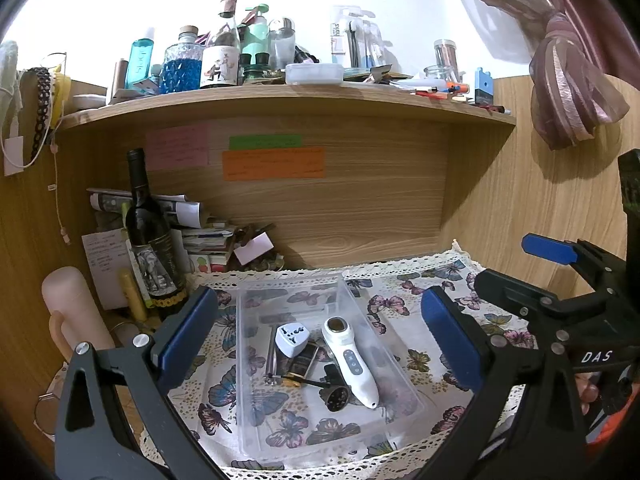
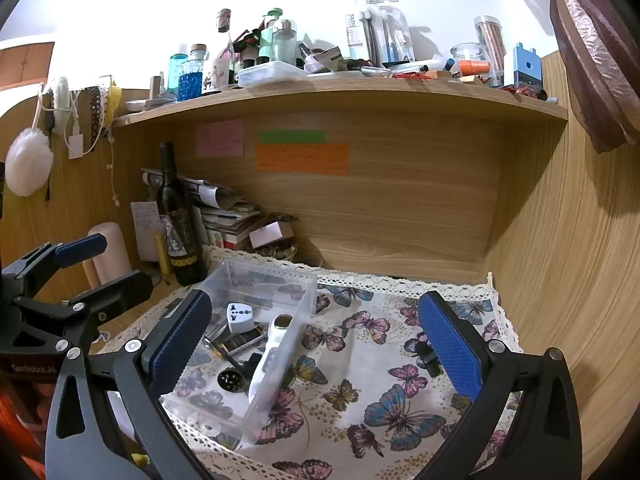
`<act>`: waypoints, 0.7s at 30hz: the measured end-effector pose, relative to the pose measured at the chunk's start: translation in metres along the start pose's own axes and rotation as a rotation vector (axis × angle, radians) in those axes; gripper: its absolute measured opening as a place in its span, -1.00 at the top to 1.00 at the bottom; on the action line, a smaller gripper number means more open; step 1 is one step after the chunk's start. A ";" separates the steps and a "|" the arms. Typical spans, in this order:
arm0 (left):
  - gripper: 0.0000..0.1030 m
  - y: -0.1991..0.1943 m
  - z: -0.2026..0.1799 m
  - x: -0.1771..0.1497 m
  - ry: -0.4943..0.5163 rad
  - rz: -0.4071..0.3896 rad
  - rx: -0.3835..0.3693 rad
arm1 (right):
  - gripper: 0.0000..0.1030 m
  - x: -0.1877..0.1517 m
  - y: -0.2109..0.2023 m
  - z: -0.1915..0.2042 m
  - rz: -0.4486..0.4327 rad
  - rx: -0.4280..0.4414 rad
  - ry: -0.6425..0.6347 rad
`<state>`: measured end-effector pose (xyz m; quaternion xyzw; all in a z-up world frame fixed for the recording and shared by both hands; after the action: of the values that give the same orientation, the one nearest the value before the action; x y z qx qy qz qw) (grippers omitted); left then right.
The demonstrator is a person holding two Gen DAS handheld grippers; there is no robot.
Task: Organize rigid objects
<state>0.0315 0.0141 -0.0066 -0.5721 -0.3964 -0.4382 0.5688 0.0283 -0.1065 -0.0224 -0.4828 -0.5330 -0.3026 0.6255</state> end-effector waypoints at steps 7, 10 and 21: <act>-1.00 0.001 -0.002 0.001 0.002 0.000 0.000 | -1.00 0.000 0.000 0.000 0.001 -0.003 0.001; -1.00 0.001 -0.002 0.001 0.001 -0.001 0.000 | -1.00 0.000 0.000 -0.001 0.000 -0.002 0.001; -1.00 0.001 -0.004 0.002 0.000 0.000 -0.001 | -1.00 0.000 0.000 -0.002 0.003 0.001 0.009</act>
<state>0.0331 0.0103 -0.0056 -0.5726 -0.3961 -0.4384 0.5684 0.0289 -0.1080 -0.0228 -0.4821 -0.5295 -0.3037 0.6285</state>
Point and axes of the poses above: each gripper's, at about its wrist camera, not at the fingertips, and y roughly the way its jaws point, z to its left, x to its top, the point moved 7 cm from there along y, roughly the way its jaws point, and after that the axes turned 2 degrees about y, right-handed, at the moved point
